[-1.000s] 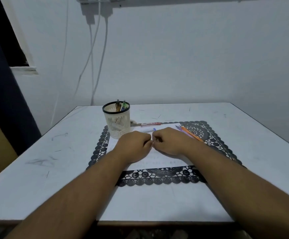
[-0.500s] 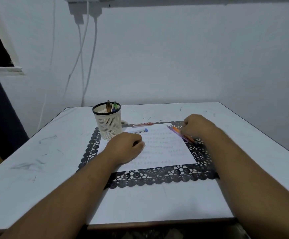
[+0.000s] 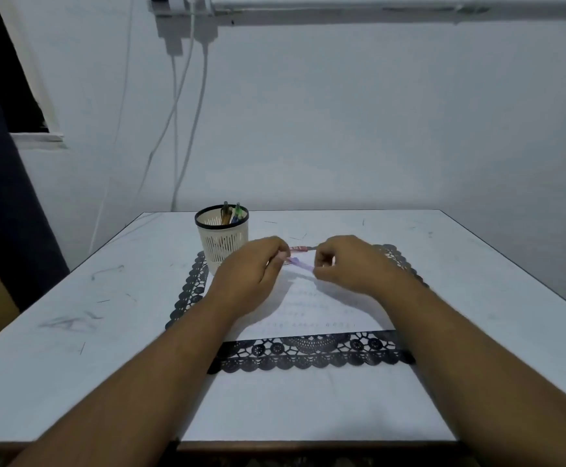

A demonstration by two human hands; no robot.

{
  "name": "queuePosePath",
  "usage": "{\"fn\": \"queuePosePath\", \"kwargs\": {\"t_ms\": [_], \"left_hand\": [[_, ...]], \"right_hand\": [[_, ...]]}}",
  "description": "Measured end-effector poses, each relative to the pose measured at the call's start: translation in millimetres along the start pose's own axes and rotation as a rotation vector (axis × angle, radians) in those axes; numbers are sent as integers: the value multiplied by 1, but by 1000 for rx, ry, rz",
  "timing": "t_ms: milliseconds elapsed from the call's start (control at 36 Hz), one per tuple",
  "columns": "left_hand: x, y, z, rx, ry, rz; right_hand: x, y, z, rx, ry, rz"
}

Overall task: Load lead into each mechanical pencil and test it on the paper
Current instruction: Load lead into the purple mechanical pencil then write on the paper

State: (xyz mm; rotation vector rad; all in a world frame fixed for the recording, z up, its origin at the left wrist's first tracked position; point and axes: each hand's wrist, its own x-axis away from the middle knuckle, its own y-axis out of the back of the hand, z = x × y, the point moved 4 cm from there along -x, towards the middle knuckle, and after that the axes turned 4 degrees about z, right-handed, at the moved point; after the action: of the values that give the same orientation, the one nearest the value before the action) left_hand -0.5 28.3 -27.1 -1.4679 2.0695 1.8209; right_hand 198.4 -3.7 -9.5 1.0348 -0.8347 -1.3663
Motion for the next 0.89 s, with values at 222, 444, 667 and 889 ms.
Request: {"fn": "queuePosePath", "kwargs": {"t_ms": [222,444,667,889], "left_hand": [[4,-1,9,39,26,215],[4,-7,19,23,142,324],[4,-7,18,-47,153,316],[2,-10,25,-77,185,322]], "right_hand": [[-10,-48,36,165,215,-1],[-11,-29,-11,-182,64,100],[-14,-33,-11,-176,26,88],[-9,-34,1,-197,56,93]]}}
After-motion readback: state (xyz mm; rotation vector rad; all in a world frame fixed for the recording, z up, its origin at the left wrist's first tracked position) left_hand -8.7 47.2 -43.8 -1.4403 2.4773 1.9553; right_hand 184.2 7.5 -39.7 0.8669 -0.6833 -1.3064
